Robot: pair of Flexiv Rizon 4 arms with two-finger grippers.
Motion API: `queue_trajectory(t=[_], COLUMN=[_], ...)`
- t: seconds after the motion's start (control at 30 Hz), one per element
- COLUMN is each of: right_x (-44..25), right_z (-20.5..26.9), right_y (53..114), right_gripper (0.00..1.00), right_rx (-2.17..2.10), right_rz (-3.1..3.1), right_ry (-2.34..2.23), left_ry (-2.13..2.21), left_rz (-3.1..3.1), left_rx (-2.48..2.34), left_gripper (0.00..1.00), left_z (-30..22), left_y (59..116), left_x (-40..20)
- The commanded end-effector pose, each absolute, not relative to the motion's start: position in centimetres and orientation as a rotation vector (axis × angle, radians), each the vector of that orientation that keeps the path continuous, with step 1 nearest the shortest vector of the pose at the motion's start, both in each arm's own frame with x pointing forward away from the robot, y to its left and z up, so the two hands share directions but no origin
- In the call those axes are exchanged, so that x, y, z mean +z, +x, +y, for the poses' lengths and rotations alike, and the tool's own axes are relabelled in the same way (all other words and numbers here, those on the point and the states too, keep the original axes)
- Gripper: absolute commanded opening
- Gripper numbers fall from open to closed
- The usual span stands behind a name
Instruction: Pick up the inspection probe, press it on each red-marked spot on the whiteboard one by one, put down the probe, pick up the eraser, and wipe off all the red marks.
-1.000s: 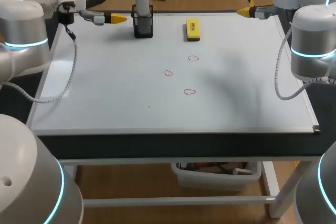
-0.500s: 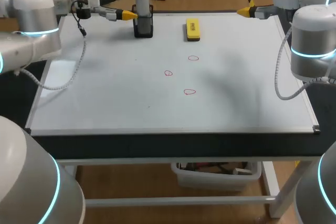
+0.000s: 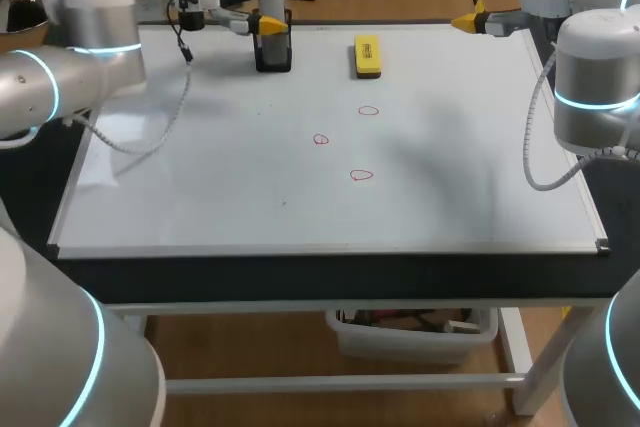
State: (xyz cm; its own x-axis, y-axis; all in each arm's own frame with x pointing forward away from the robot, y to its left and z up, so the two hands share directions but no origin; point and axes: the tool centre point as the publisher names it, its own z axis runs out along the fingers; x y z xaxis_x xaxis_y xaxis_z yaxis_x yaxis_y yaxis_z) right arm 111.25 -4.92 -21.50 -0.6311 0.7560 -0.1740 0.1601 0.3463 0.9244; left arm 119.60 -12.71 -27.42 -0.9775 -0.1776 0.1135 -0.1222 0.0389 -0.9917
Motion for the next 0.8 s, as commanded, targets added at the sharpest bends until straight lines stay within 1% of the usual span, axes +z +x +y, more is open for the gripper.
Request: queue_trajectory(t=[0.03,0.8], right_x=[-21.5,-21.5], right_z=[-4.9,-4.9], right_y=[111.3,111.3], right_gripper=[1.00,1.00], right_rx=[1.288,1.288], right_rz=[2.013,2.013], right_ry=[0.795,0.795], left_ry=[-0.113,-0.202], left_rz=[2.323,2.275], left_rx=[-2.257,-2.256], left_gripper=[1.00,1.00], left_z=[-13.2,-13.5], left_y=[120.7,122.0], left_x=[-27.9,-28.2])
